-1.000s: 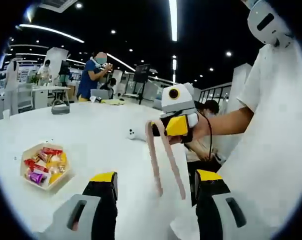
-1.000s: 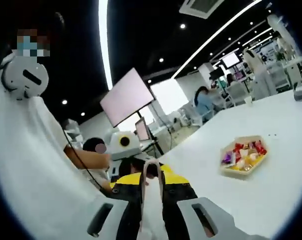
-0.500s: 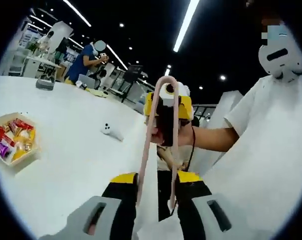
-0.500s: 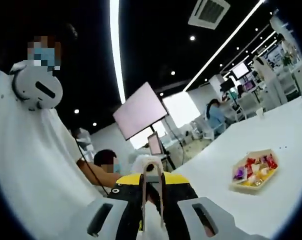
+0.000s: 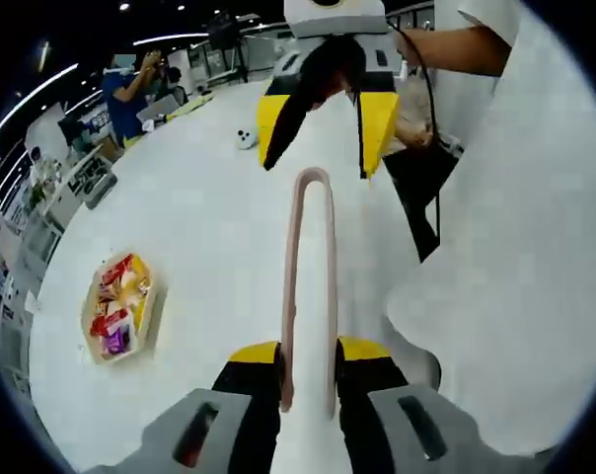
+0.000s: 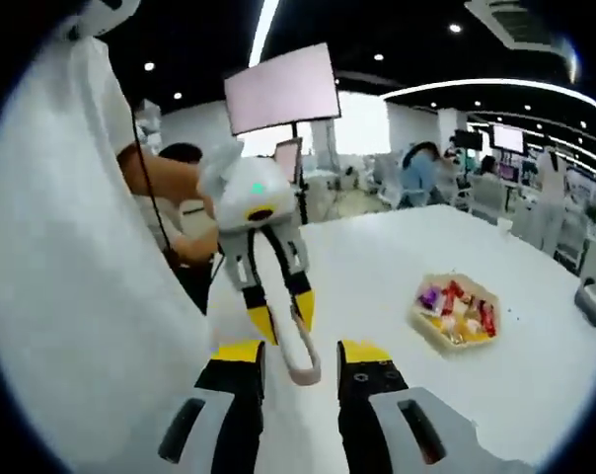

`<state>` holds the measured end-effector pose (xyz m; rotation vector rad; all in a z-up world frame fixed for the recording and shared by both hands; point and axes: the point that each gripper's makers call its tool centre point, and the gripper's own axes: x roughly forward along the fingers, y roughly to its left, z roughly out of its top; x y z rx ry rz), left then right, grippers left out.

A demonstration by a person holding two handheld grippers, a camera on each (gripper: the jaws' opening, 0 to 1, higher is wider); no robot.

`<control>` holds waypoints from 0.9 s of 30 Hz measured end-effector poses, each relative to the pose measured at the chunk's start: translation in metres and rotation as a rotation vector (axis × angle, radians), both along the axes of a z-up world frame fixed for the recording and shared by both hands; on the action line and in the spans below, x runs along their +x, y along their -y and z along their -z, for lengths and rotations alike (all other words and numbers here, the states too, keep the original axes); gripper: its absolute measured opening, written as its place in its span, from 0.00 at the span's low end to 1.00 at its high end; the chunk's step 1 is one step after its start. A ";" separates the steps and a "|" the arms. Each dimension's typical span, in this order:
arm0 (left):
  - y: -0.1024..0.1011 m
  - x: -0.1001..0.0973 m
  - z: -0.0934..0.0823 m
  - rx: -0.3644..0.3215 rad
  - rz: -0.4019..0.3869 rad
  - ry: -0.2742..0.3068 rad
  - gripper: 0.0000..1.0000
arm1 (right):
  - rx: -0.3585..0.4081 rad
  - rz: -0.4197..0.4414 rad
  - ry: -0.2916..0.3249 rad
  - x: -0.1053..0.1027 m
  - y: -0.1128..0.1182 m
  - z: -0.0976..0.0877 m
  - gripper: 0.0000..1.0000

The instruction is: Place the target food into the container with the food tongs after gripping and lifting it, then release it inside without dropping or visibly crushing the food.

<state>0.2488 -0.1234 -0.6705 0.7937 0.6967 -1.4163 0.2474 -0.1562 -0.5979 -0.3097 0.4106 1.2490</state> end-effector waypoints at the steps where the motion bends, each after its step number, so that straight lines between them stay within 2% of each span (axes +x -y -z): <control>1: 0.002 -0.002 0.002 0.008 0.010 0.004 0.19 | -0.065 -0.017 0.007 -0.001 -0.001 0.011 0.23; 2: 0.003 -0.004 0.004 0.034 0.042 0.015 0.20 | -0.136 -0.038 0.020 -0.003 -0.002 0.025 0.23; 3: 0.005 -0.005 0.006 0.044 0.052 0.025 0.20 | -0.177 -0.098 -0.025 -0.013 -0.006 0.038 0.23; 4: 0.008 -0.007 0.006 0.050 0.055 0.021 0.20 | -0.227 -0.111 -0.036 -0.016 -0.005 0.048 0.23; 5: 0.010 -0.008 0.006 0.047 0.066 0.023 0.21 | -0.284 -0.123 -0.023 -0.016 -0.002 0.060 0.22; 6: 0.011 -0.009 0.005 0.049 0.072 0.024 0.21 | -0.345 -0.104 0.041 -0.009 0.004 0.065 0.17; 7: 0.008 -0.009 0.008 0.081 0.091 0.042 0.22 | -0.356 -0.109 0.061 -0.008 0.006 0.071 0.16; 8: 0.011 -0.005 0.007 0.065 0.093 0.070 0.24 | -0.345 -0.101 0.028 -0.013 0.006 0.073 0.16; 10: 0.013 -0.004 0.009 0.067 0.101 0.089 0.27 | -0.331 -0.093 0.039 -0.010 0.008 0.072 0.16; 11: 0.014 -0.003 0.009 0.058 0.105 0.106 0.28 | -0.361 -0.095 0.075 -0.007 0.012 0.073 0.16; 12: 0.014 -0.003 0.009 0.050 0.116 0.110 0.29 | -0.370 -0.100 0.074 -0.008 0.014 0.073 0.16; 13: 0.012 -0.003 0.013 0.064 0.112 0.105 0.29 | -0.403 -0.114 0.089 -0.008 0.018 0.076 0.16; 14: 0.003 0.000 0.018 0.106 0.086 0.097 0.29 | -0.434 -0.130 0.100 -0.009 0.022 0.078 0.16; 15: 0.000 0.002 0.020 0.112 0.073 0.089 0.30 | -0.452 -0.126 0.101 -0.008 0.027 0.081 0.16; 18: -0.006 0.003 0.021 0.081 0.050 0.065 0.36 | -0.433 -0.118 0.079 -0.010 0.034 0.081 0.16; 24: 0.006 -0.004 0.034 0.053 0.075 0.057 0.36 | -0.391 -0.117 0.036 -0.020 0.032 0.087 0.16; 26: 0.010 -0.010 0.040 0.047 0.089 0.035 0.29 | -0.320 -0.105 -0.005 -0.023 0.025 0.086 0.16; 27: 0.007 -0.012 0.045 0.079 0.088 0.032 0.28 | -0.339 -0.108 0.009 -0.022 0.027 0.090 0.16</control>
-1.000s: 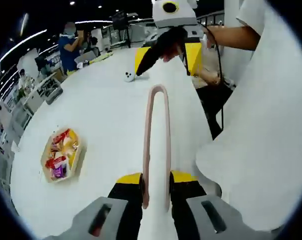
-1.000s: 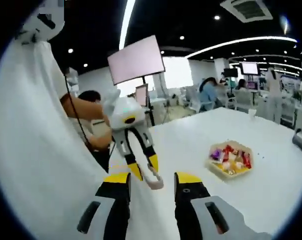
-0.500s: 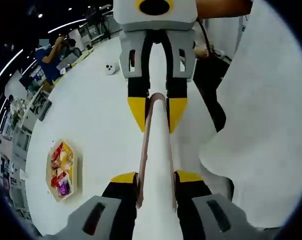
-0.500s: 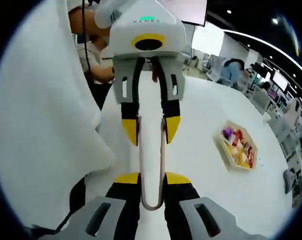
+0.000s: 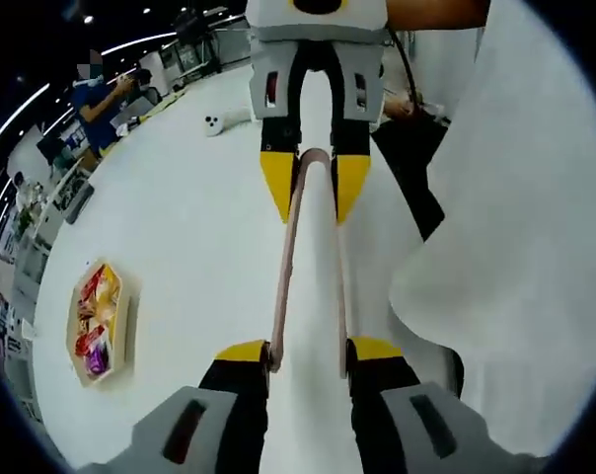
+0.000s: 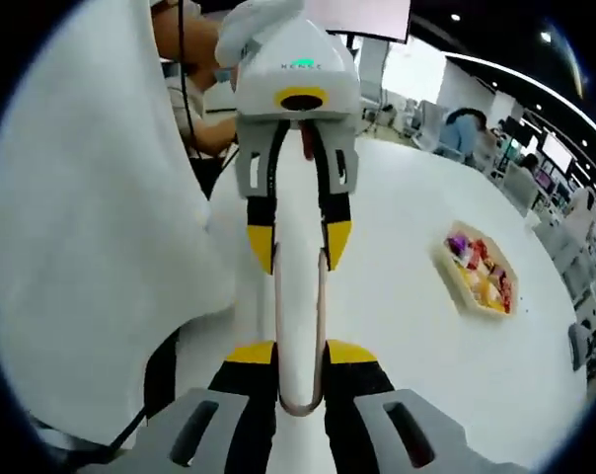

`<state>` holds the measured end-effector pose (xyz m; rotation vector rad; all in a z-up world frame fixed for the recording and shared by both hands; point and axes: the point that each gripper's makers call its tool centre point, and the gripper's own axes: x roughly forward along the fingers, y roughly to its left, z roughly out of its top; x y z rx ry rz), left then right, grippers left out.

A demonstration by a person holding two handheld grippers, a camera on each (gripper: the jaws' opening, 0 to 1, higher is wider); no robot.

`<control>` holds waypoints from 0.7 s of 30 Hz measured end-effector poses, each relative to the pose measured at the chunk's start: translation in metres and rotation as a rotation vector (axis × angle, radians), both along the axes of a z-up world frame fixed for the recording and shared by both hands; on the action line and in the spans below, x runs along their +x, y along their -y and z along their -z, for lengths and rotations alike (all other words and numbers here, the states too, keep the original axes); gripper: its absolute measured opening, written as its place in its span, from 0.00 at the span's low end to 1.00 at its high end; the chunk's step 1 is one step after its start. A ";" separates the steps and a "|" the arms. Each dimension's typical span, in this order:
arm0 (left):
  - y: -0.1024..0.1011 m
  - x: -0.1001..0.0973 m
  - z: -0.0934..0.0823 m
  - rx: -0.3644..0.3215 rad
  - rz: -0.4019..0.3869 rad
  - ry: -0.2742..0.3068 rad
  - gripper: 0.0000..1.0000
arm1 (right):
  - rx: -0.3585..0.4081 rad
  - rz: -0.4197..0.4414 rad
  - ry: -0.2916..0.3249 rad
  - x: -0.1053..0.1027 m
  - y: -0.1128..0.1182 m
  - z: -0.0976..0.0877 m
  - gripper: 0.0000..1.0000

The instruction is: Place the target food into the container with the food tongs after gripping and lifting it, then release it inside without dropping or visibly crushing the food.

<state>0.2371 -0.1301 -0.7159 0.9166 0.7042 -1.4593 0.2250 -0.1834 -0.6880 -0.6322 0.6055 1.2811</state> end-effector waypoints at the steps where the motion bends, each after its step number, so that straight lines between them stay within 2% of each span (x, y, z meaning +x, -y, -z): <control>1: 0.001 -0.001 0.000 -0.009 0.003 -0.003 0.24 | -0.004 -0.010 0.001 -0.002 0.000 0.002 0.16; 2: 0.000 -0.003 0.001 -0.002 0.004 -0.013 0.23 | -0.011 -0.011 -0.007 -0.003 0.000 0.007 0.16; 3: -0.001 -0.002 0.002 0.000 0.003 -0.009 0.21 | -0.004 0.000 -0.016 -0.003 0.000 0.009 0.16; 4: -0.002 -0.002 0.001 -0.005 0.010 -0.001 0.21 | -0.008 0.028 -0.050 -0.004 0.001 0.015 0.16; 5: -0.002 -0.001 0.000 -0.011 0.012 0.006 0.20 | -0.017 0.034 -0.053 -0.003 0.002 0.016 0.16; 7: 0.001 0.002 -0.002 -0.032 0.004 0.031 0.19 | -0.030 0.057 -0.034 0.001 0.006 0.021 0.17; 10: -0.001 0.003 0.004 -0.011 -0.005 0.050 0.19 | -0.061 0.087 -0.005 0.003 0.013 0.024 0.17; 12: -0.001 0.003 0.009 -0.012 -0.020 0.055 0.19 | -0.069 0.112 -0.016 0.001 0.018 0.027 0.17; 14: -0.002 0.000 0.016 -0.013 -0.028 0.048 0.19 | -0.066 0.132 -0.008 0.000 0.020 0.030 0.16; 17: -0.005 -0.004 0.027 0.001 -0.037 0.032 0.19 | -0.094 0.148 -0.017 -0.002 0.023 0.044 0.16; 18: -0.005 -0.004 0.028 0.001 -0.039 0.031 0.19 | -0.091 0.138 -0.003 -0.001 0.022 0.051 0.13; 19: -0.003 -0.005 0.034 -0.002 -0.046 0.025 0.20 | -0.093 0.123 0.004 -0.001 0.021 0.057 0.05; 20: -0.002 -0.006 0.037 -0.006 -0.033 0.020 0.20 | -0.132 0.106 0.047 0.004 0.024 0.065 0.00; 21: -0.005 -0.007 0.045 0.018 -0.043 -0.001 0.20 | -0.134 0.094 0.062 0.007 0.023 0.068 0.00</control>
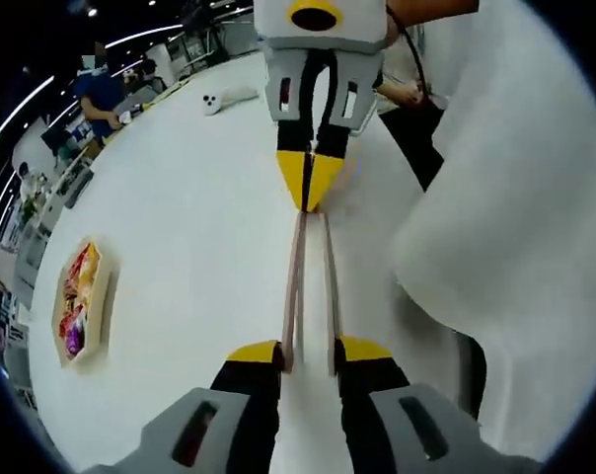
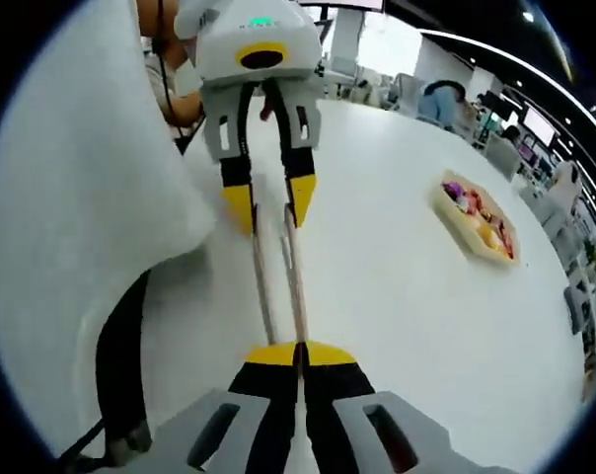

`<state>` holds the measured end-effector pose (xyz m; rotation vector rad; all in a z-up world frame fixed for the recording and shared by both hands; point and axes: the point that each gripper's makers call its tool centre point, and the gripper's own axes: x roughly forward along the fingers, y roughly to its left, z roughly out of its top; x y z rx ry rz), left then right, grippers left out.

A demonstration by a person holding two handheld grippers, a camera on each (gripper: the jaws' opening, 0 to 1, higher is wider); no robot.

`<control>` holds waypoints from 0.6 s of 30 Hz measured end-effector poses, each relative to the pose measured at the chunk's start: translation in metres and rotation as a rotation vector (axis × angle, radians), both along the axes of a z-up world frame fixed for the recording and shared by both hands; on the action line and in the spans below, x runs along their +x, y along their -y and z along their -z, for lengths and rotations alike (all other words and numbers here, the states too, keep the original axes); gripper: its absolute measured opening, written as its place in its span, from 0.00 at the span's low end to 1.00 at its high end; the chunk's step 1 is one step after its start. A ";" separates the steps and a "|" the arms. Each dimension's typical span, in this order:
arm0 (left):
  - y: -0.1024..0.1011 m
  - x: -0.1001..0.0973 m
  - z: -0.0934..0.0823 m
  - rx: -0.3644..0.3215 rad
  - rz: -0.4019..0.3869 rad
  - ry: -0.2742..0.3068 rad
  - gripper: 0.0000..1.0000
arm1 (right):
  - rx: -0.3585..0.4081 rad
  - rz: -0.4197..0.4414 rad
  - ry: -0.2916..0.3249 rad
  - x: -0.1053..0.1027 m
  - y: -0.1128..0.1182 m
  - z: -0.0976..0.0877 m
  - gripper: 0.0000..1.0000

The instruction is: Place the target food into the container with the food tongs after gripping and lifting it, then release it inside without dropping or visibly crushing the food.

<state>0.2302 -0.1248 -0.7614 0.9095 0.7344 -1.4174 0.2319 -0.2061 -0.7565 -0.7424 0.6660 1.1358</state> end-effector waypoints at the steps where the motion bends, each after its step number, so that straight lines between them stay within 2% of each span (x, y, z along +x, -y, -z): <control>1: -0.004 -0.002 0.007 0.029 -0.022 -0.023 0.20 | 0.082 -0.021 0.003 -0.002 -0.007 -0.010 0.00; 2: -0.002 -0.001 0.009 0.021 -0.024 -0.014 0.20 | 0.078 0.048 -0.073 -0.005 0.004 -0.008 0.00; 3: 0.000 0.000 0.002 -0.024 -0.057 -0.019 0.21 | 0.098 0.080 -0.100 -0.006 0.005 -0.008 0.00; 4: 0.001 -0.005 0.006 -0.020 -0.001 0.009 0.21 | 0.085 0.020 -0.057 -0.005 0.003 -0.009 0.00; 5: 0.000 -0.005 0.002 -0.026 0.014 0.018 0.21 | 0.085 -0.004 -0.038 -0.004 0.003 -0.010 0.00; 9: 0.000 0.001 -0.001 -0.040 -0.020 0.017 0.28 | 0.078 0.014 -0.050 -0.005 0.001 -0.009 0.00; 18: -0.002 0.002 -0.002 -0.106 -0.088 0.003 0.31 | 0.065 0.022 -0.025 -0.006 0.001 -0.007 0.00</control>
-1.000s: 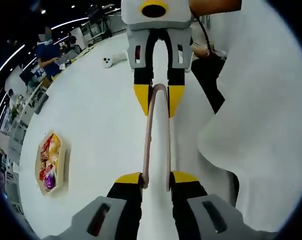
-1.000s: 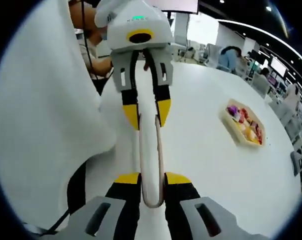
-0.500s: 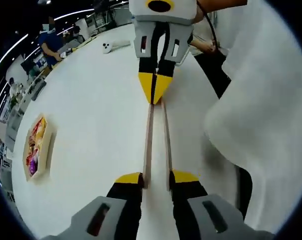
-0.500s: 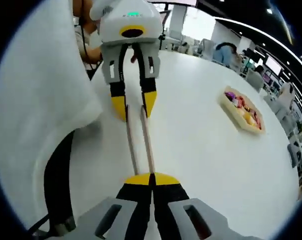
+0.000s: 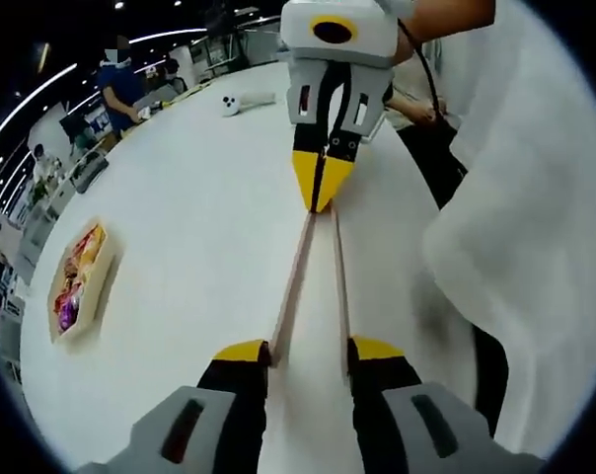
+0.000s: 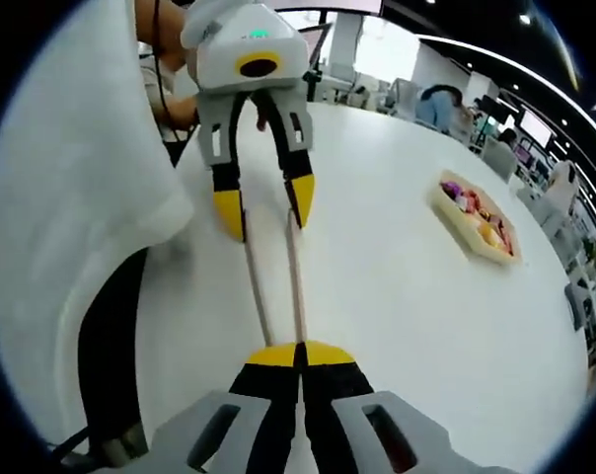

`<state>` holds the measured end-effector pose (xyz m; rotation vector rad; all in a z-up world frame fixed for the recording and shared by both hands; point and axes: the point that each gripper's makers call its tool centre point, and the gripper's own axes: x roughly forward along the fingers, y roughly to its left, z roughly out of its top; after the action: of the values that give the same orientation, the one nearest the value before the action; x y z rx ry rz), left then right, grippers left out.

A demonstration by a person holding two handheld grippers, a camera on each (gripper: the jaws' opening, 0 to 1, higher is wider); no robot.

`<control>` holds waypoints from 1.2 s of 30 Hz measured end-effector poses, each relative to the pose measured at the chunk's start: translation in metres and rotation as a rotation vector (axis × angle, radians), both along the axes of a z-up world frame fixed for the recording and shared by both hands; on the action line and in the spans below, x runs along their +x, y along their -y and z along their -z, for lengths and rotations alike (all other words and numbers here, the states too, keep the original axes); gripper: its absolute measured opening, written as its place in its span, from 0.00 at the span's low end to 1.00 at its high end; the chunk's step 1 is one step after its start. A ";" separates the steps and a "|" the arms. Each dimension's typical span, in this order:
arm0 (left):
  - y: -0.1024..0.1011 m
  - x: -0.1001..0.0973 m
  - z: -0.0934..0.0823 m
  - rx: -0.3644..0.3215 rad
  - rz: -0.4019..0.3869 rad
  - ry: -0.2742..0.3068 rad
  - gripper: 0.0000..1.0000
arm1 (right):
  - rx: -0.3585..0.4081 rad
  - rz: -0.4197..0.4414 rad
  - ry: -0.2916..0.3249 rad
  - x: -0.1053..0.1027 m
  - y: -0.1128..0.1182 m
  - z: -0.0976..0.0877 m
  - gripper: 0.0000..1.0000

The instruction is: Place the target food into the container with the food tongs after gripping and lifting it, then release it inside without dropping or visibly crushing the food.

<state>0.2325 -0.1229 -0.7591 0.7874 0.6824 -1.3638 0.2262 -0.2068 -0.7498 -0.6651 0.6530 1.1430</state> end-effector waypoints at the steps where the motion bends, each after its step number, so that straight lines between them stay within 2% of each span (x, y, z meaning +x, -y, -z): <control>1: 0.000 0.000 0.000 -0.001 -0.009 -0.006 0.31 | 0.000 0.001 0.001 0.000 0.000 0.000 0.00; 7: -0.001 0.000 0.001 -0.018 -0.055 -0.030 0.32 | 0.007 0.011 0.005 0.000 0.001 0.001 0.00; 12: -0.003 0.000 0.002 -0.123 -0.166 -0.105 0.32 | 0.014 0.015 0.007 0.000 0.000 0.000 0.00; 13: -0.005 -0.001 0.002 -0.118 -0.115 -0.070 0.32 | 0.014 0.015 0.010 0.000 0.000 0.000 0.00; 15: -0.003 -0.001 0.001 -0.121 -0.141 -0.085 0.32 | 0.012 0.011 0.013 0.000 -0.001 0.000 0.00; 22: -0.003 -0.001 0.001 -0.121 -0.134 -0.073 0.33 | -0.004 -0.003 0.018 -0.001 -0.001 0.001 0.01; 27: -0.006 -0.003 0.000 -0.124 -0.133 -0.048 0.35 | 0.015 0.032 -0.017 -0.003 -0.002 -0.001 0.03; 28: -0.007 -0.004 0.001 -0.120 -0.137 -0.051 0.37 | 0.039 0.076 -0.027 -0.001 -0.001 -0.002 0.06; 31: -0.013 -0.004 0.001 -0.115 -0.153 -0.054 0.46 | 0.100 0.113 -0.066 -0.003 -0.004 -0.009 0.19; 33: -0.017 -0.003 -0.003 -0.128 -0.168 -0.051 0.51 | 0.127 0.123 -0.073 -0.003 -0.005 -0.014 0.24; 36: -0.021 0.000 -0.019 -0.201 -0.222 -0.056 0.60 | 0.187 0.136 -0.060 -0.003 -0.007 -0.027 0.32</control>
<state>0.2327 -0.1023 -0.7400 0.4989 0.6445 -1.2326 0.2231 -0.1999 -0.7230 -0.4223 0.6241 1.0855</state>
